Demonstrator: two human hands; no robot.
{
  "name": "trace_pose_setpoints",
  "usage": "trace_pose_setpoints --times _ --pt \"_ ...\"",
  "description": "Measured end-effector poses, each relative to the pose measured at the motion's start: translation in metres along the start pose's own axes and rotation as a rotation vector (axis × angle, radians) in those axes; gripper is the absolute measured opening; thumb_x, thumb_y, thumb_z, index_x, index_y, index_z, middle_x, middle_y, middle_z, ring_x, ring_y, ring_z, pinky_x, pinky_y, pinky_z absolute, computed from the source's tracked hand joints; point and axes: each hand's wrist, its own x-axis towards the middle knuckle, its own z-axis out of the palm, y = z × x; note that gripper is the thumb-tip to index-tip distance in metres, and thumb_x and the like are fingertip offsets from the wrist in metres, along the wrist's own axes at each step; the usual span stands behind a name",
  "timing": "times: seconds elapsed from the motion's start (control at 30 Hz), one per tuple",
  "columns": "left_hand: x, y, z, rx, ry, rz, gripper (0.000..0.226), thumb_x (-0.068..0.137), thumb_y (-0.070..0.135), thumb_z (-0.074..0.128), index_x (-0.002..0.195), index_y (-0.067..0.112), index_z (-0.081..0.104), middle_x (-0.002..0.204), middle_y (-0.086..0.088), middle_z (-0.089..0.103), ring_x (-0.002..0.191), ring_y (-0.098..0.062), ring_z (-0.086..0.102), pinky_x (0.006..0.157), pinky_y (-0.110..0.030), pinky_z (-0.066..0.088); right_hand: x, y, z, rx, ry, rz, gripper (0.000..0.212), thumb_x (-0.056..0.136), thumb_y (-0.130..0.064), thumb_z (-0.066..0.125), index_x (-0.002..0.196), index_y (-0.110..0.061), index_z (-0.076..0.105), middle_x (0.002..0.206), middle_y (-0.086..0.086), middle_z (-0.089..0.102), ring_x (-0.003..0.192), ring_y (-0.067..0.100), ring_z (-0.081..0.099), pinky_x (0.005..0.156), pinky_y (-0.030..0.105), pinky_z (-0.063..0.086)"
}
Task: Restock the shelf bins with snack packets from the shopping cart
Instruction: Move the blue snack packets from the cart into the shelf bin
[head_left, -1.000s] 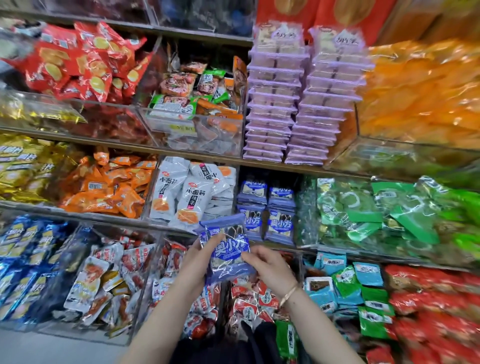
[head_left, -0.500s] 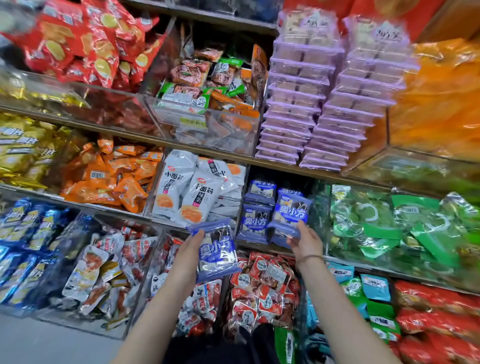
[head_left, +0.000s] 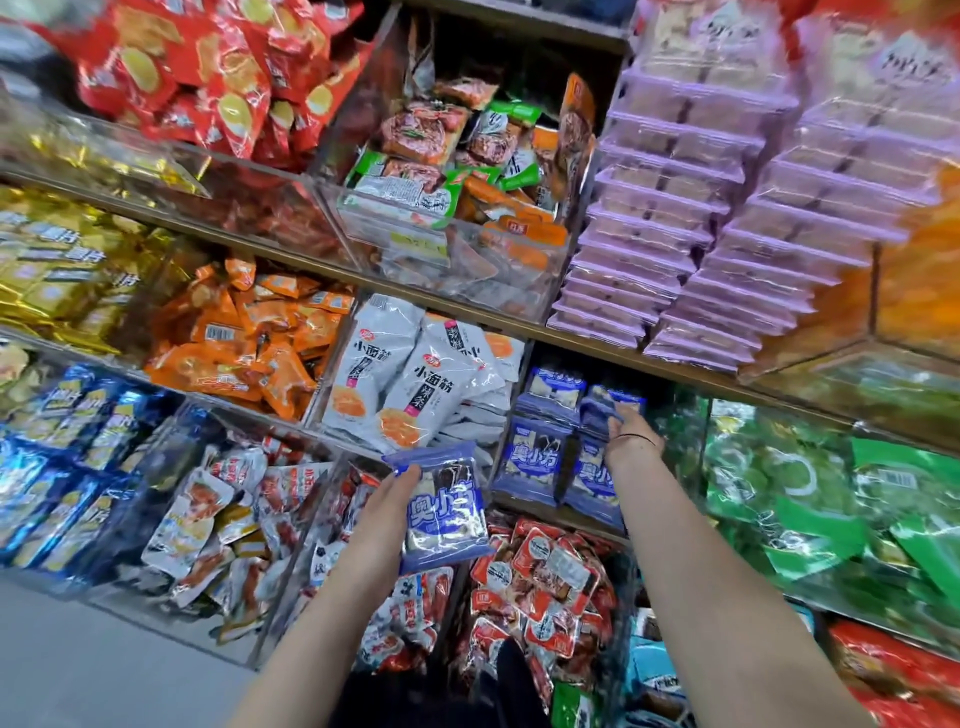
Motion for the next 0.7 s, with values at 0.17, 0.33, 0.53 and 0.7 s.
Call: trace_pose_setpoints --times 0.17,0.33,0.53,0.7 --pt "-0.003 0.001 0.000 0.016 0.003 -0.004 0.067 0.087 0.057 0.055 0.145 0.028 0.036 0.138 -0.007 0.053 0.108 -0.023 0.062 0.090 -0.043 0.051 -0.010 0.008 -0.015 -0.056 -0.099 0.136 0.028 0.088 -0.016 0.062 0.112 -0.005 0.053 0.131 0.015 0.053 0.108 0.020 0.060 0.089 0.027 0.047" --pt "-0.008 0.005 0.005 -0.044 -0.070 -0.028 0.058 0.091 0.050 0.054 0.142 0.026 0.040 0.124 -0.006 0.064 0.088 -0.019 0.073 0.062 -0.029 0.056 -0.052 0.026 -0.060 -0.327 -0.320 -0.059 0.040 0.087 -0.017 0.064 0.123 -0.006 0.051 0.118 0.015 0.060 0.097 0.022 0.064 0.092 0.030 0.048" --pt "-0.018 0.010 0.041 0.071 -0.132 -0.001 0.044 0.093 0.047 0.051 0.127 0.019 0.056 0.119 -0.006 0.067 0.107 -0.024 0.065 0.094 -0.043 0.049 -0.126 0.059 -0.110 -0.749 -0.990 -0.136 0.005 0.085 -0.038 0.061 0.091 -0.039 0.061 0.093 -0.007 0.068 0.076 0.009 0.066 0.074 0.030 0.056" --pt "-0.027 0.016 0.058 0.762 -0.114 0.614 0.049 0.090 0.063 0.040 0.098 0.020 0.059 0.064 0.014 0.052 0.062 -0.001 0.053 0.053 -0.015 0.038 -0.130 0.064 -0.125 -0.561 -0.857 -0.063 0.021 0.086 -0.028 0.061 0.102 -0.015 0.057 0.074 0.010 0.069 0.060 0.016 0.062 0.072 0.042 0.052"
